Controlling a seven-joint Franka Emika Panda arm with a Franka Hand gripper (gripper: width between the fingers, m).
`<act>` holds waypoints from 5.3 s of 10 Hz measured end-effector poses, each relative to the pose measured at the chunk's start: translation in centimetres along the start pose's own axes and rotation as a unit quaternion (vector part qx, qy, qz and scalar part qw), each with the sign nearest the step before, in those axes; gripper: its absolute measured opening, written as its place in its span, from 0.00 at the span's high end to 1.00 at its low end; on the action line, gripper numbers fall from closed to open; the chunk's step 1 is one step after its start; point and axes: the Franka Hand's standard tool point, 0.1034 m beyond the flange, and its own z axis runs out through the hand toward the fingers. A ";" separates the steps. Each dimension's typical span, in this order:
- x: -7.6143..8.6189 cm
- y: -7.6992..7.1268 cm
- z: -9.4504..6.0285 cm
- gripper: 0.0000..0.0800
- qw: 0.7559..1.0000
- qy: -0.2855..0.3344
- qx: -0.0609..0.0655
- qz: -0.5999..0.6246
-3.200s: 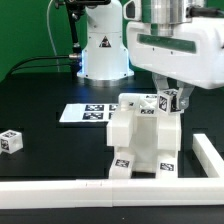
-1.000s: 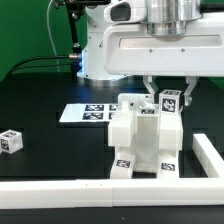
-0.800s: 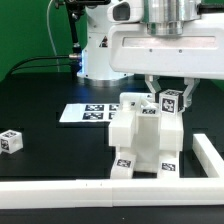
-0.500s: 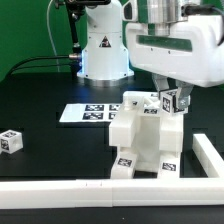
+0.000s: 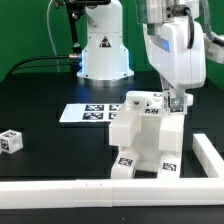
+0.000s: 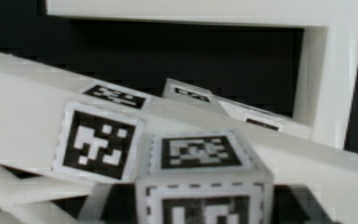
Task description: Assemble chair
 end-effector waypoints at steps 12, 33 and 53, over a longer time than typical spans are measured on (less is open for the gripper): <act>-1.3 0.5 -0.2 0.19 0.830 0.013 -0.002 -0.557; -0.1 0.0 0.6 0.65 0.997 -0.011 0.036 0.066; 0.5 -0.4 0.2 0.44 0.894 0.026 0.012 -0.447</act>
Offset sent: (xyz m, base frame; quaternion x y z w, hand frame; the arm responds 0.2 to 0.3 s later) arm 0.0074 0.0078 0.0092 -0.0037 0.0150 -0.1810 0.9834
